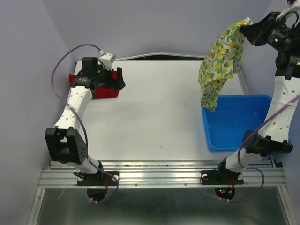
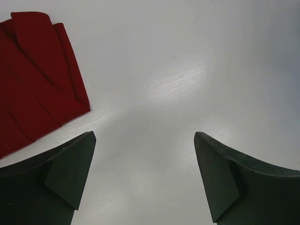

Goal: Fold and stack the skirts
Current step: Move the skirt to the center of the board

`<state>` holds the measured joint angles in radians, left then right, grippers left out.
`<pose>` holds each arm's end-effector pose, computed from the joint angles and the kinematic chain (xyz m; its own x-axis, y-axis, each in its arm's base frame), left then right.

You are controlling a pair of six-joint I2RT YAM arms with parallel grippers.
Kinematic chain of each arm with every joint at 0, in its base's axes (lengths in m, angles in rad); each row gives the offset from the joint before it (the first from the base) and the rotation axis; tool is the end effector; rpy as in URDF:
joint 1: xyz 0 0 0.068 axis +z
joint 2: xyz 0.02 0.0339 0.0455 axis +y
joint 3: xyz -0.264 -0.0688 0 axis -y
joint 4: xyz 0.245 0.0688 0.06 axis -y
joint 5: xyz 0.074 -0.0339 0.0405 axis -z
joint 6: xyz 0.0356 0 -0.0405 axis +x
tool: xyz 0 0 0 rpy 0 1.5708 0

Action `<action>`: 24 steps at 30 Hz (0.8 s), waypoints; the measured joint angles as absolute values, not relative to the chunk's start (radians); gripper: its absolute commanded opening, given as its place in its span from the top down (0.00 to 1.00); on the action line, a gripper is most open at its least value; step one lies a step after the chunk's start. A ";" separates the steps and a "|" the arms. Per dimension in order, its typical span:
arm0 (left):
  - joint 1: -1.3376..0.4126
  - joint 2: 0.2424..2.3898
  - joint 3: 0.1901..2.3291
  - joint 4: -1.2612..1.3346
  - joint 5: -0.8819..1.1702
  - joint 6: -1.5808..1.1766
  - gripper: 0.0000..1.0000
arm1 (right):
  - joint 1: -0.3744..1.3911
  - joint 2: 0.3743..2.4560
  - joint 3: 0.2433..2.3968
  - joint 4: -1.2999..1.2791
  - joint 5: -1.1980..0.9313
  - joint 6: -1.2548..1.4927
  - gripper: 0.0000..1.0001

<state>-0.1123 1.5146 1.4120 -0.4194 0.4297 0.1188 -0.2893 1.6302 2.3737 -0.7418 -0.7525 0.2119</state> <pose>0.3434 -0.0536 0.3586 -0.4374 0.1578 -0.8853 0.5162 0.8502 -0.1035 0.2709 -0.0552 0.5872 -0.0924 0.1877 -0.9779 -0.4372 0.8747 0.2092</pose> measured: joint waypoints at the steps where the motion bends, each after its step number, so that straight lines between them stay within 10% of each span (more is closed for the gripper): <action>1: -0.089 1.519 1.412 -0.421 0.450 0.107 0.01 | -0.281 1.631 2.361 -0.714 -0.764 0.239 0.99; 14: 0.001 1.512 1.389 -0.385 0.557 0.051 0.01 | 0.208 1.773 2.332 -0.422 -0.770 0.442 0.99; 24: 0.099 1.397 1.333 -0.376 0.574 0.075 0.01 | 0.456 1.769 1.885 -0.386 -0.736 0.247 0.99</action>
<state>0.0990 1.3972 1.3327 -0.3756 0.5739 0.0750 0.4557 1.7691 1.8851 -0.3862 -0.7364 0.2470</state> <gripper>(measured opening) 0.986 0.037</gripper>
